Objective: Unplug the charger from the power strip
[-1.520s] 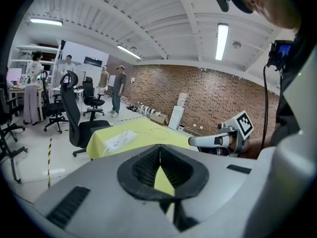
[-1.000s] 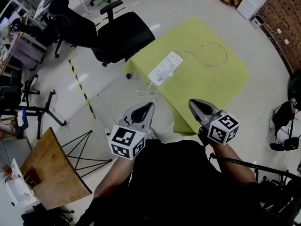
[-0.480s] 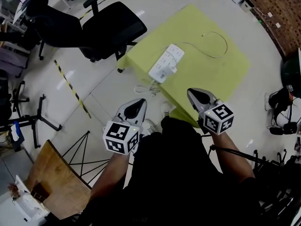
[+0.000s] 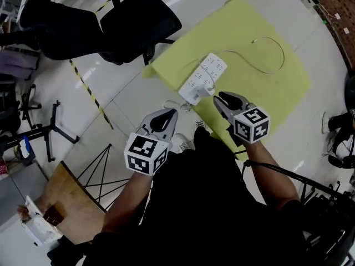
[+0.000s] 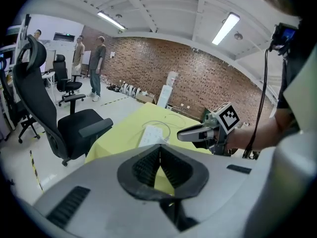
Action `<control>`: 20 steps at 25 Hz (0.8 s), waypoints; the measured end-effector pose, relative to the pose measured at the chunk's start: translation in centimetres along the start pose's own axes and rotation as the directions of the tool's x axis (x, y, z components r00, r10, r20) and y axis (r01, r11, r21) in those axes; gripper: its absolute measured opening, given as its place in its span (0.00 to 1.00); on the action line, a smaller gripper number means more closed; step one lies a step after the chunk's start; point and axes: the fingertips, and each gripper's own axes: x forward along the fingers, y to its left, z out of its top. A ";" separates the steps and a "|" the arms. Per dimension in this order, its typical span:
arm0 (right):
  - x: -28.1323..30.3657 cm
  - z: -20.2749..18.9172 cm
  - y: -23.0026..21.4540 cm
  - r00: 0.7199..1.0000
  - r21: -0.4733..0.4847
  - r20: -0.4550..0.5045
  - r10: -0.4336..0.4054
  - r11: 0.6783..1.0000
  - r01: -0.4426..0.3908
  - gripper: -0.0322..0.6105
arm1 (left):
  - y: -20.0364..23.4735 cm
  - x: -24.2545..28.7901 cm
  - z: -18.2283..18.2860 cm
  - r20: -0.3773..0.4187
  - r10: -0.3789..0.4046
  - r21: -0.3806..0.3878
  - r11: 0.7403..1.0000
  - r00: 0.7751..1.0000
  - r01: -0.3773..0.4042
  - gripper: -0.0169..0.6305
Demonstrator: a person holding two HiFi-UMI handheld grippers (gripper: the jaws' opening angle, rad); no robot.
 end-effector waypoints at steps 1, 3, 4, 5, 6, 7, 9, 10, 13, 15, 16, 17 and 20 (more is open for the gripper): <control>0.7 0.1 -0.4 1.000 0.001 -0.008 0.003 1.000 -0.003 0.22 | 0.3 0.5 0.3 -0.004 0.003 -0.003 1.000 1.000 -0.003 0.04; 1.8 0.2 -1.1 1.000 -0.011 -0.028 0.008 1.000 -0.008 0.27 | 0.8 1.3 0.7 -0.013 0.007 -0.007 1.000 1.000 -0.007 0.04; 2.4 0.2 -1.3 0.999 -0.021 -0.038 0.012 1.000 -0.013 0.28 | 1.0 1.7 0.8 -0.020 0.007 -0.007 1.000 1.000 -0.007 0.04; 2.8 0.1 -1.4 0.999 -0.033 -0.050 0.018 0.999 -0.019 0.30 | 1.1 2.1 0.7 -0.028 0.006 -0.008 1.000 1.000 -0.007 0.04; 3.3 0.0 -1.4 0.998 -0.045 -0.062 0.023 0.999 -0.026 0.31 | 1.2 2.5 0.6 -0.037 0.005 -0.010 1.000 0.999 -0.005 0.04; 3.7 -0.2 -1.4 0.997 -0.059 -0.074 0.028 0.998 -0.032 0.32 | 1.3 2.8 0.4 -0.046 0.002 -0.013 1.000 0.999 -0.002 0.04; 4.5 -0.4 -1.4 0.995 -0.087 -0.096 0.033 0.995 -0.042 0.33 | 1.4 3.5 0.2 -0.062 -0.006 -0.019 1.000 0.998 0.005 0.04; 4.8 -0.5 -1.5 0.994 -0.105 -0.106 0.033 0.994 -0.044 0.33 | 1.5 3.8 0.1 -0.067 -0.011 -0.022 1.000 0.998 0.009 0.04; 5.7 -0.8 -1.5 0.989 -0.172 -0.142 0.028 0.984 -0.052 0.33 | 1.5 4.5 0.4 -0.070 -0.021 -0.029 0.999 0.997 0.019 0.04; 6.1 -1.0 -1.4 0.987 -0.185 -0.159 0.039 0.980 -0.069 0.33 | 1.7 4.8 0.7 -0.067 -0.023 -0.033 0.999 0.997 0.021 0.04; 6.3 -1.1 -1.3 0.986 -0.184 -0.164 0.044 0.980 -0.075 0.33 | 1.8 4.9 0.8 -0.066 -0.024 -0.035 0.999 0.998 0.021 0.04; 6.6 -1.1 -1.2 0.985 -0.182 -0.168 0.047 0.980 -0.078 0.33 | 1.9 4.9 0.8 -0.066 -0.024 -0.037 0.999 0.998 0.021 0.04; 7.1 -1.4 -1.1 0.982 -0.184 -0.182 0.049 0.979 -0.083 0.32 | 2.1 5.0 0.9 -0.063 -0.019 -0.041 0.999 0.998 0.017 0.04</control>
